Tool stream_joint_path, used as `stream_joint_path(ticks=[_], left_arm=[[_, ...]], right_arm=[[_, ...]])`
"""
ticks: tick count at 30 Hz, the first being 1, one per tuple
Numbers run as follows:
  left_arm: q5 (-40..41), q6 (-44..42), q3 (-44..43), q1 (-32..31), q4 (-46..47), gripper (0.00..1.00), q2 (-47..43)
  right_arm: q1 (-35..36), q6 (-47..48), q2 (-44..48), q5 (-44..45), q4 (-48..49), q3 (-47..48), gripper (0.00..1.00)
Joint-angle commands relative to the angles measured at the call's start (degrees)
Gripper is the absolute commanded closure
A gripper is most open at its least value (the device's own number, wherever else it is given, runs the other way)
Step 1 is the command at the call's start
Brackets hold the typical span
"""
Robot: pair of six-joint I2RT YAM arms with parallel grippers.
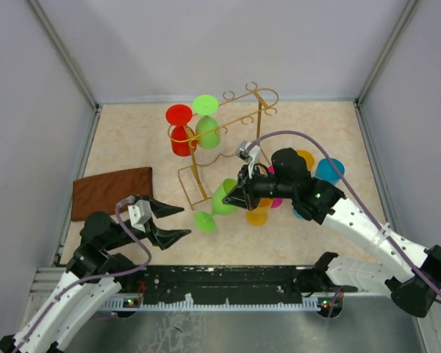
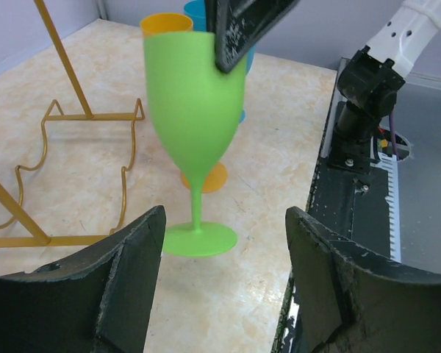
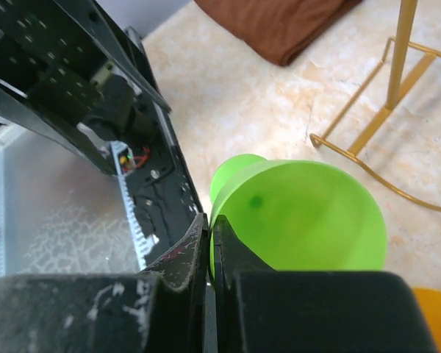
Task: Take the wine glass off the wine glass rack
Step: Place the wine glass at the center of the board.
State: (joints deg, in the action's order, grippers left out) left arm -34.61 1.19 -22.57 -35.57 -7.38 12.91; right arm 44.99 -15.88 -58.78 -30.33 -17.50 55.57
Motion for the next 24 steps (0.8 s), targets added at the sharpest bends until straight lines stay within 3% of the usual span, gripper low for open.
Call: stream_joint_path(ticks=[1, 7, 13, 24], left_arm=[[3.69, 0.14, -1.99, 0.10, -0.19, 0.28, -0.51], [5.95, 1.18, -1.62, 0.11, 0.60, 0.27, -0.52], [8.39, 2.95, -0.64, 0.10, 2.93, 0.27, -0.51], [12.26, 4.34, -1.02, 0.12, 1.72, 0.28, -1.38]], right_arm=[[2.91, 8.19, 0.37, 9.58, -6.97, 3.82, 1.00], [4.56, 12.04, 1.56, 12.04, -14.47, 3.54, 1.00], [6.08, 12.91, 2.55, 13.78, -9.98, 1.02, 1.00], [15.10, 19.19, -10.23, 21.73, -10.69, 7.21, 1.00]])
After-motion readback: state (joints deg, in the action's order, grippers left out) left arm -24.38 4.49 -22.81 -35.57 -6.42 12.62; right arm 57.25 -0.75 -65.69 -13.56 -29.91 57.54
